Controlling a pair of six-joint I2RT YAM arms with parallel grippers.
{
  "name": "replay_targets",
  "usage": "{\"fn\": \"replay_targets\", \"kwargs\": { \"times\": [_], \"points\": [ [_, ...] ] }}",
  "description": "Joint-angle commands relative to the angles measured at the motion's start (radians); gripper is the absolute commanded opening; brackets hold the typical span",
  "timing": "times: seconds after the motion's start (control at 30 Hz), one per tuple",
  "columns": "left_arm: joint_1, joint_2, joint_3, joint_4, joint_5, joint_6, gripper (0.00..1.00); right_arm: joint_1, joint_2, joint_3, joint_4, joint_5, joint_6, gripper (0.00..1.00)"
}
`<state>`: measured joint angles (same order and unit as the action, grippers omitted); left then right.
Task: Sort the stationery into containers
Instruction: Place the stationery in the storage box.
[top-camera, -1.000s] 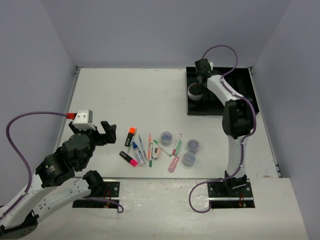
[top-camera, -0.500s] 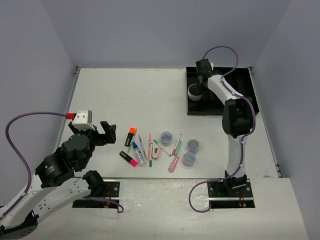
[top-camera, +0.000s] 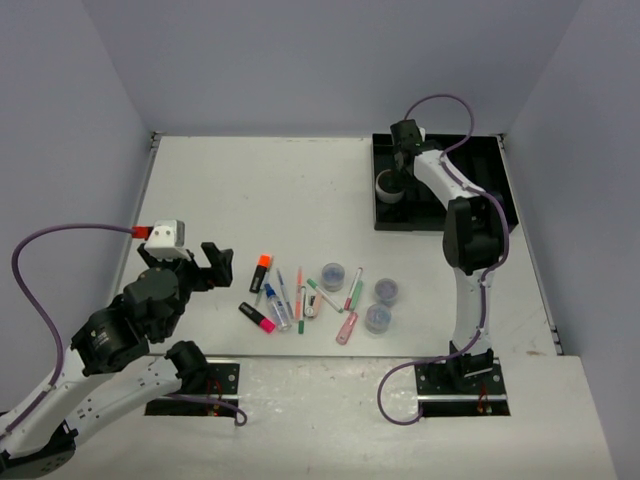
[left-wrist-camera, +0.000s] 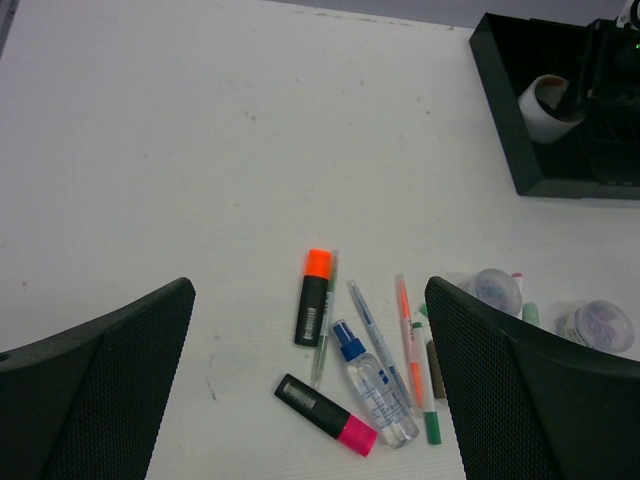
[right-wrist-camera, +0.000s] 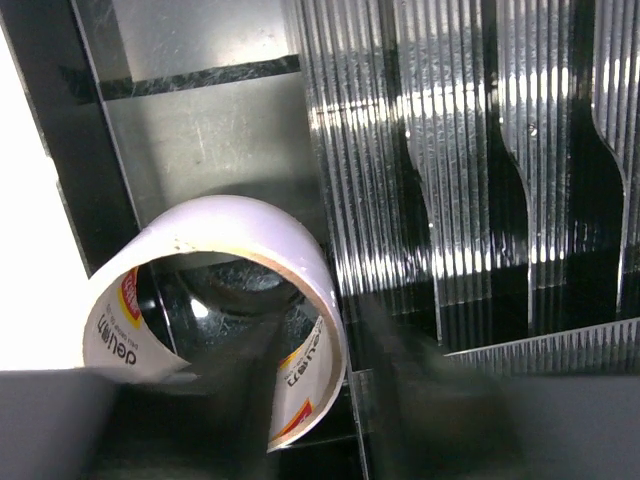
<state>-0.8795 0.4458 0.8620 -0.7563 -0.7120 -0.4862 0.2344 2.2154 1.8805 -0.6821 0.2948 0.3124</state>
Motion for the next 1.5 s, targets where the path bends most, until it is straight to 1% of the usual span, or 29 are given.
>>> {"fn": "replay_targets", "kwargs": {
  "times": [0.0,0.03,0.17,0.27,0.37,0.4,0.53,0.67,0.9,1.0,1.27,1.47],
  "points": [
    [-0.003,0.001,-0.008,0.051,-0.007,0.015,1.00,-0.001,-0.014,0.040,-0.010,-0.019,-0.001,0.54],
    [-0.003,0.001,-0.008,0.051,-0.007,0.015,1.00,-0.001,-0.021,0.041,-0.012,-0.018,-0.001,0.58],
    [-0.004,0.001,-0.008,0.051,-0.009,0.016,1.00,-0.001,-0.051,0.045,-0.017,-0.014,-0.004,0.66],
    [-0.003,0.002,-0.006,0.049,-0.014,0.015,1.00,-0.001,-0.078,0.043,-0.019,-0.008,-0.006,0.68],
    [-0.003,0.005,-0.006,0.047,-0.017,0.014,1.00,-0.001,-0.100,0.044,-0.025,-0.010,-0.005,0.68],
    [-0.004,0.005,-0.004,0.045,-0.018,0.012,1.00,0.002,-0.110,0.035,-0.026,-0.013,-0.004,0.65],
    [-0.003,0.002,-0.006,0.046,-0.018,0.012,1.00,0.000,-0.160,-0.018,0.021,-0.033,0.001,0.41],
    [-0.004,0.004,-0.006,0.046,-0.017,0.012,1.00,0.000,-0.118,0.001,0.002,-0.019,-0.001,0.35],
    [-0.003,0.002,-0.008,0.049,-0.013,0.014,1.00,0.000,-0.072,0.004,0.012,-0.009,0.000,0.31],
    [-0.003,0.002,-0.008,0.049,-0.012,0.014,1.00,-0.001,-0.070,0.003,0.015,-0.008,0.000,0.23],
    [-0.004,0.004,-0.008,0.051,-0.011,0.015,1.00,-0.001,-0.071,-0.024,0.026,0.005,0.004,0.12],
    [-0.004,0.002,-0.008,0.051,-0.009,0.015,1.00,-0.001,-0.061,-0.038,0.038,0.004,0.008,0.12]
  ]
}}
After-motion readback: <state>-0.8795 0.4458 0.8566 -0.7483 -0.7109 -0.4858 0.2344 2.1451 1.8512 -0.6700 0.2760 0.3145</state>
